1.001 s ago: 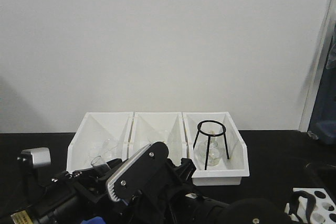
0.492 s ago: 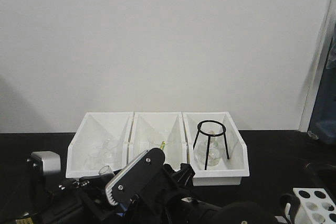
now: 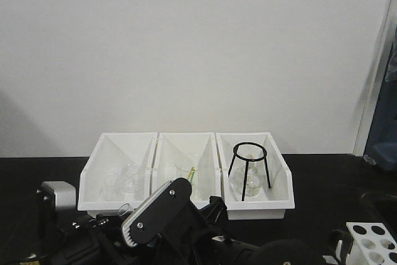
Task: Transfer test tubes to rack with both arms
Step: 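Bring the tube to the right gripper, grasp it, open the left gripper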
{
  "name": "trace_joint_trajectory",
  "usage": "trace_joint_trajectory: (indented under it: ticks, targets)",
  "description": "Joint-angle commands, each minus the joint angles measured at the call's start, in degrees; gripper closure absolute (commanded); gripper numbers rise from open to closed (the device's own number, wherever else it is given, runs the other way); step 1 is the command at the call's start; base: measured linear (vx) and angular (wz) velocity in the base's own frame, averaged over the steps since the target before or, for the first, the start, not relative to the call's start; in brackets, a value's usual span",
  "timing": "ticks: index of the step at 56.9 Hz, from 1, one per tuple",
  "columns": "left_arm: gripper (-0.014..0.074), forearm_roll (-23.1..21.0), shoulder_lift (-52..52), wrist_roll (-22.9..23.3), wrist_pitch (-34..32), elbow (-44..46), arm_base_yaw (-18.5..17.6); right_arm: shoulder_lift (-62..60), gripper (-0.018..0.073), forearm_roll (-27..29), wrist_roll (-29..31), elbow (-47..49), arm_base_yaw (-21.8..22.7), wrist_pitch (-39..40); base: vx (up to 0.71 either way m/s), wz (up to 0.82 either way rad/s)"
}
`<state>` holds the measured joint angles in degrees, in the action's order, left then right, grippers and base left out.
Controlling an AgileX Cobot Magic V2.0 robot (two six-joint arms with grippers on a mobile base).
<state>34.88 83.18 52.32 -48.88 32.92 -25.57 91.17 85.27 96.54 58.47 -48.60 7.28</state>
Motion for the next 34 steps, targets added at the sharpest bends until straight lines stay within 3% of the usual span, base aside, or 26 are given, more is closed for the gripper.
trace_joint_trajectory:
  ticks: [1, 18, 34]
  targets:
    - [0.0609, -1.4, -1.4, 0.5, -4.3, 1.8, -0.2, -2.2, 0.0357, -0.9, 0.3, 2.0, 0.2, 0.3, 0.0, 0.0]
    - [0.0554, -1.5, -1.4, 0.5, -4.1, 1.8, -0.2, -2.2, 0.0569, -0.9, 0.3, 2.0, 0.2, -4.2, 0.0, 0.0]
    - [0.0325, -1.5, -1.4, 0.5, -4.6, 1.8, -0.2, -2.2, 0.057, 2.2, 0.1, 2.0, 0.2, -2.7, 0.0, 0.0]
